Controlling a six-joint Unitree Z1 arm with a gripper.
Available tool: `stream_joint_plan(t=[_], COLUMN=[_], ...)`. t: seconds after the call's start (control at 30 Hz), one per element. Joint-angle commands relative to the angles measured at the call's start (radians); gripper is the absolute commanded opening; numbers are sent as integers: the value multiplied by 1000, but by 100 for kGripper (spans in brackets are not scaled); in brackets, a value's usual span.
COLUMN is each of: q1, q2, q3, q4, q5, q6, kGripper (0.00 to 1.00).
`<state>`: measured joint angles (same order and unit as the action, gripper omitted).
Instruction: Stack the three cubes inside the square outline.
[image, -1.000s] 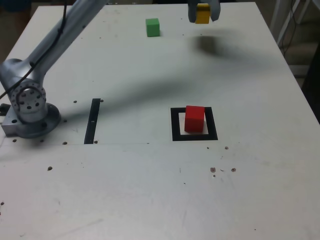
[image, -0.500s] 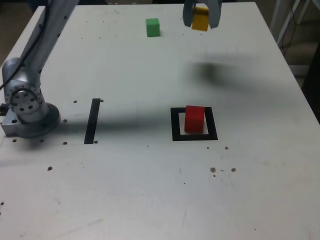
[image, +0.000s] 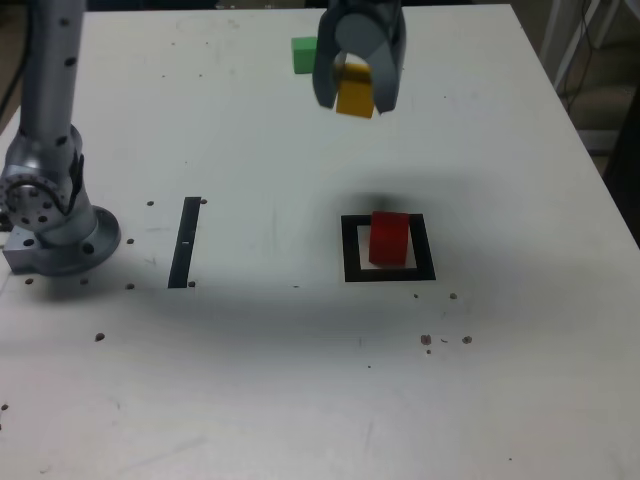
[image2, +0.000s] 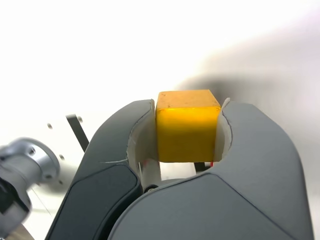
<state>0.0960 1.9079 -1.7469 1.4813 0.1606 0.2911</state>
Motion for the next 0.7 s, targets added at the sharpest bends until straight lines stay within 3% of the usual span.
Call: stream_joint_plan(t=[0.0, 0.27, 0.67], q1=[-28, -169, -237], q2=[-38, -84, 65], q3=[39, 150, 86], q4=[-16, -94, -124], q5=[-17, -58, -62], q6=[-34, -208, -260], kGripper=[30, 30, 30])
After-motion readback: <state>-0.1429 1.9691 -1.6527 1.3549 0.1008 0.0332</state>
